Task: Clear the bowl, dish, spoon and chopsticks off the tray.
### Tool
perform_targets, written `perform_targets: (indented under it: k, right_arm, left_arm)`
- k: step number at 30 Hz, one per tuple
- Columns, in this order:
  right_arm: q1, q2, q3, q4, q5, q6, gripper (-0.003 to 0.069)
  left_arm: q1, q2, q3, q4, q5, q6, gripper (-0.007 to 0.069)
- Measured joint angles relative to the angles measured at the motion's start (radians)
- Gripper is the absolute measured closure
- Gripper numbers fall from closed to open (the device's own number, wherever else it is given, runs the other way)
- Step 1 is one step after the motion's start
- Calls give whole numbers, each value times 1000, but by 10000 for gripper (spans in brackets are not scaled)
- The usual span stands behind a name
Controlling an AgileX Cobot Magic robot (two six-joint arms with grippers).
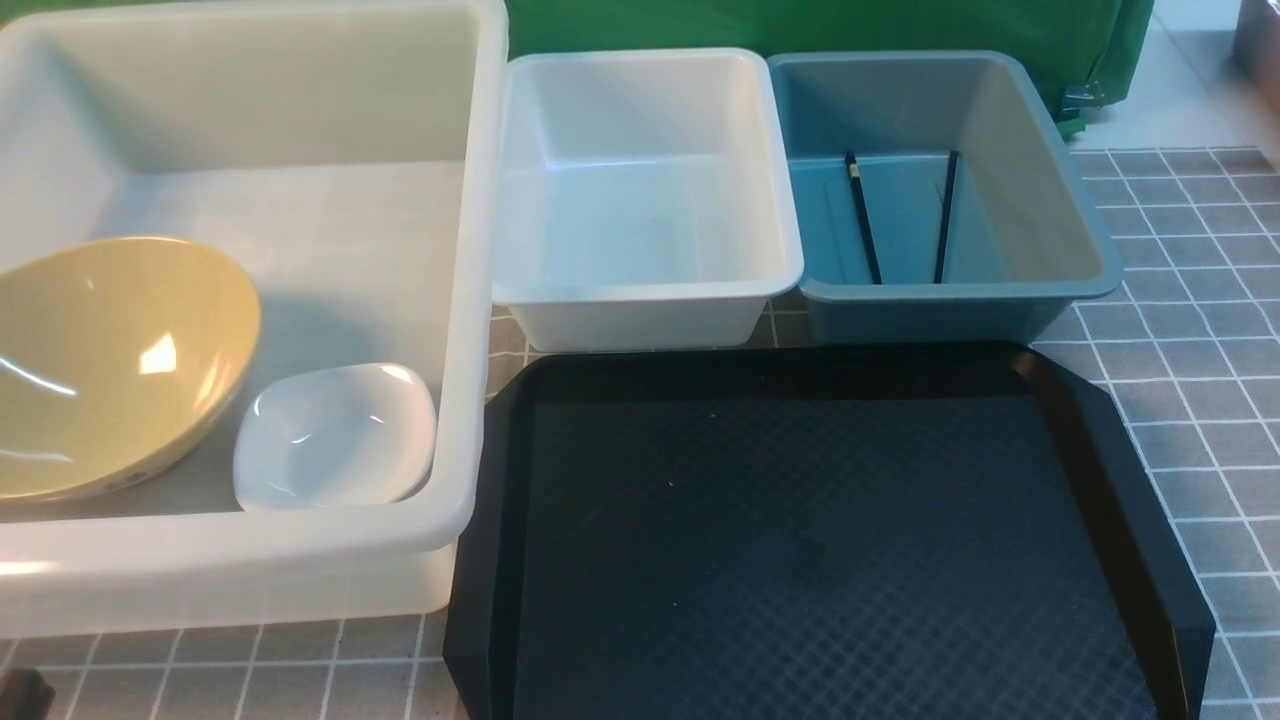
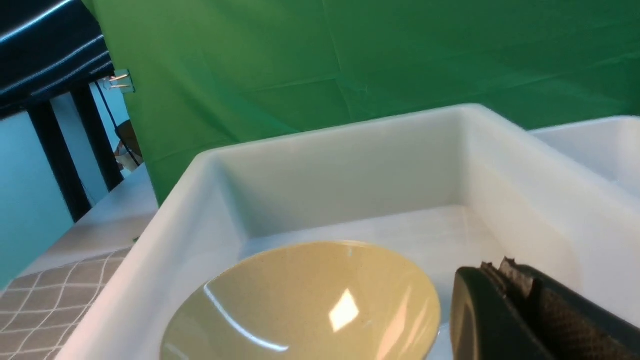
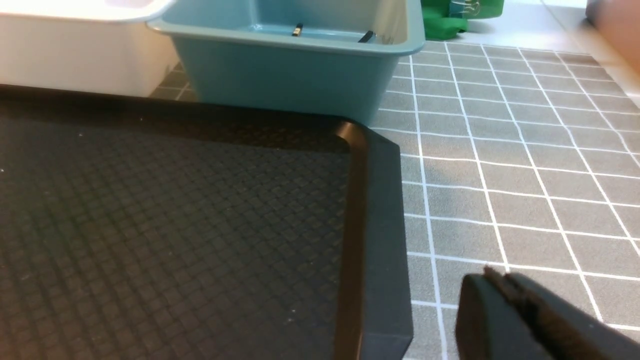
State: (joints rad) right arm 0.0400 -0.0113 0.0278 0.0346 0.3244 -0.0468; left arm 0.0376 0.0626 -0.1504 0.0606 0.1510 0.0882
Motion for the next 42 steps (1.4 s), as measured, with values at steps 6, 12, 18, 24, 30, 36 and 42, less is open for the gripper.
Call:
perform_targets:
  k: [6,12,18,24,30,36,42]
  right_arm:
    - [0,0,0,0,1,0,589]
    - [0,0,0,0,1,0,580]
    - [0,0,0,0,1,0,579]
    - [0,0,0,0,1,0,572]
    - [0,0,0,0,1,0,564]
    - [0,0,0,0,2,0,560]
    - [0,0,0,0,2,0,554]
  left_arm:
    - [-2,-72,171,-43,52,-108,638]
    - [-53,-73,176,-48,168,-129,638]
    - [-98,-73,175,-49,174,-88,638]
    - [-58,-73,175,-66,174,-67,638]
    - [-37,-74,175,-100,174,-29,638]
    - [-36,-74,175,-120,174,-21,638]
    - [-36,-76,175,-125,174,-20,638]
